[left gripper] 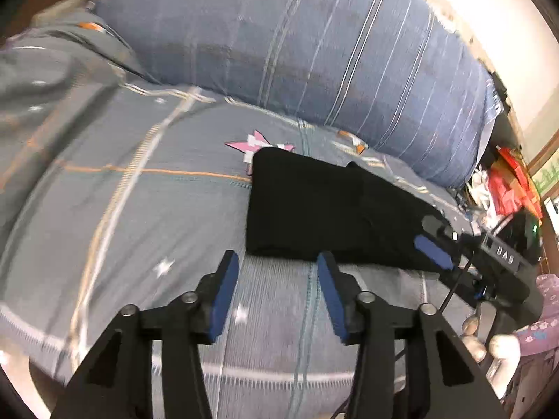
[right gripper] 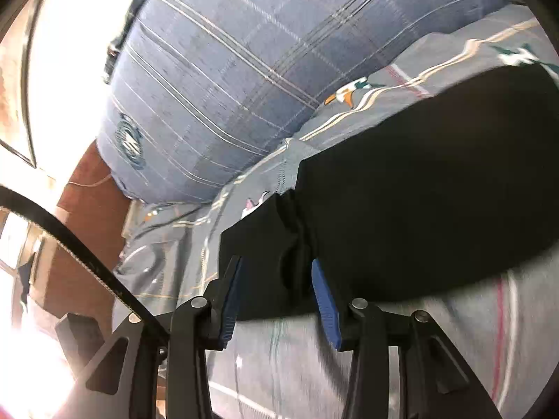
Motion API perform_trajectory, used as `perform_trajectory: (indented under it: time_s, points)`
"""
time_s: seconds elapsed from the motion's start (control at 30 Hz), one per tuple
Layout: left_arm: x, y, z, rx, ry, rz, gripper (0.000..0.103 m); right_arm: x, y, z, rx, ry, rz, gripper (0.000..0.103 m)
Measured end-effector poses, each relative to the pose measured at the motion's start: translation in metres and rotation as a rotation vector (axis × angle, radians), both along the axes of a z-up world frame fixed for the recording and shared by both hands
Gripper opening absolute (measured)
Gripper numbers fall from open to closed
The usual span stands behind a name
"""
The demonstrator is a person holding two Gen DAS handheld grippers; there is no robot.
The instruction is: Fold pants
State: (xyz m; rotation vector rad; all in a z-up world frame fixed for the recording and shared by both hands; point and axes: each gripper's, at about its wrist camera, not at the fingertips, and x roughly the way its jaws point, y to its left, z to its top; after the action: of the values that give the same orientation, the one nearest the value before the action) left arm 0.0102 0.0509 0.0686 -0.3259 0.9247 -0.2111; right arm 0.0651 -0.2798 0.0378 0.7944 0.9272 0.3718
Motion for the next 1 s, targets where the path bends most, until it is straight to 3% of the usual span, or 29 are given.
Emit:
perform_trajectory:
  time_s: [0.2,0.37,0.43,0.47,0.5,0.53,0.57,0.7,0.87,1.0]
  points:
    - [-0.068,-0.009,0.055,0.160,-0.190,0.048,0.049,-0.064,0.004,0.025,-0.017,-0.078,-0.016,0.045]
    - [-0.113,-0.026,0.110,0.300,-0.409,0.101,0.078,-0.100,0.010,0.064,-0.125,-0.209,-0.037,0.047]
    - [-0.123,-0.031,0.125,0.341,-0.471,0.147,0.087,-0.115,0.014,0.087,-0.218,-0.302,-0.066,0.057]
    - [-0.124,-0.033,0.130,0.348,-0.487,0.167,0.092,-0.126,0.018,0.101,-0.285,-0.366,-0.090,0.069]
    - [-0.126,-0.033,0.134,0.345,-0.497,0.182,0.094,-0.136,0.021,0.110,-0.342,-0.415,-0.114,0.077]
    - [-0.125,-0.034,0.136,0.330,-0.501,0.182,0.096,-0.143,0.024,0.117,-0.391,-0.452,-0.139,0.095]
    - [-0.123,-0.035,0.136,0.316,-0.501,0.178,0.096,-0.152,0.028,0.124,-0.449,-0.491,-0.181,0.103]
    - [-0.115,-0.033,0.122,0.306,-0.472,0.154,0.096,-0.165,0.032,0.126,-0.506,-0.562,-0.285,0.103]
    - [-0.095,-0.026,0.098,0.361,-0.395,0.123,0.096,-0.135,0.043,0.108,-0.520,-0.461,-0.246,0.103]
    - [-0.077,-0.026,0.087,0.355,-0.346,0.115,0.096,-0.115,0.057,0.088,-0.528,-0.397,-0.172,0.103]
